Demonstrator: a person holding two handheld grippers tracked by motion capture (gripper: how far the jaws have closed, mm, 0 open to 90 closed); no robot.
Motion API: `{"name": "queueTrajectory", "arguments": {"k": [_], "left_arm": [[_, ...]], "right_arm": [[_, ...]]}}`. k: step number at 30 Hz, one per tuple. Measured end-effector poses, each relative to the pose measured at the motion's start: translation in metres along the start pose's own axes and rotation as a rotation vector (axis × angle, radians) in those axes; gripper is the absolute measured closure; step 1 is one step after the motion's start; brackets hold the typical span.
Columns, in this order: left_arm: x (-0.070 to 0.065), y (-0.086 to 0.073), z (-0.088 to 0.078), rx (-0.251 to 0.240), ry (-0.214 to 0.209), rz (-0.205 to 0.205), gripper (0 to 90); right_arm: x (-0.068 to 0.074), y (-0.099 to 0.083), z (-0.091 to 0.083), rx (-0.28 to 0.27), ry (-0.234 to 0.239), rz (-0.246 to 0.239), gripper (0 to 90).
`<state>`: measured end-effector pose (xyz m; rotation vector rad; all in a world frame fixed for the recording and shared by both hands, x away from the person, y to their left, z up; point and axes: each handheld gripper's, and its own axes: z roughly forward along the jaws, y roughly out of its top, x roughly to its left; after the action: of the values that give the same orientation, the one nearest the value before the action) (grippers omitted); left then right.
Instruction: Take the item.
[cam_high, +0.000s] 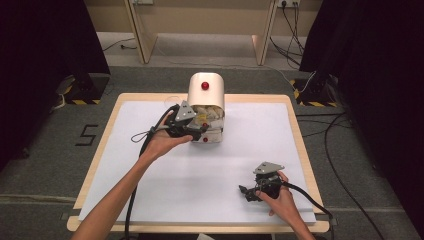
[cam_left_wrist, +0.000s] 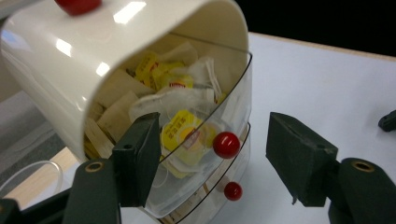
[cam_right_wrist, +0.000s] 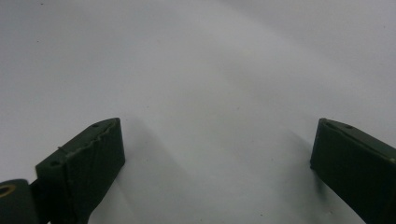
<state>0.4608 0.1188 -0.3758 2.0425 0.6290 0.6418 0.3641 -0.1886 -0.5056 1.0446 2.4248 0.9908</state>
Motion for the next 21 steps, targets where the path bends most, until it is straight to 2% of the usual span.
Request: {"name": "queueTrajectory", "arguments": {"k": [3, 9, 15, 17, 21], "left_arm": [[0.002, 0.0, -0.001, -0.006, -0.016, -0.045, 33.9], [0.0, 0.001, -0.006, 0.012, -0.03, -0.047, 34.1], [-0.014, -0.002, -0.02, 0.061, -0.057, 0.01, 34.2], [-0.019, -0.004, -0.023, 0.057, -0.052, 0.027, 34.0], [-0.026, -0.008, -0.029, 0.051, -0.051, 0.029, 33.6]], "right_arm": [[0.0, 0.0, 0.0, 0.0, 0.0, -0.001, 3.3], [0.0, 0.0, 0.0, 0.0, 0.0, -0.001, 3.3], [0.0, 0.0, 0.0, 0.0, 0.0, -0.001, 3.3], [0.0, 0.0, 0.0, 0.0, 0.0, -0.001, 3.3], [0.0, 0.0, 0.0, 0.0, -0.001, -0.001, 3.3]]}}
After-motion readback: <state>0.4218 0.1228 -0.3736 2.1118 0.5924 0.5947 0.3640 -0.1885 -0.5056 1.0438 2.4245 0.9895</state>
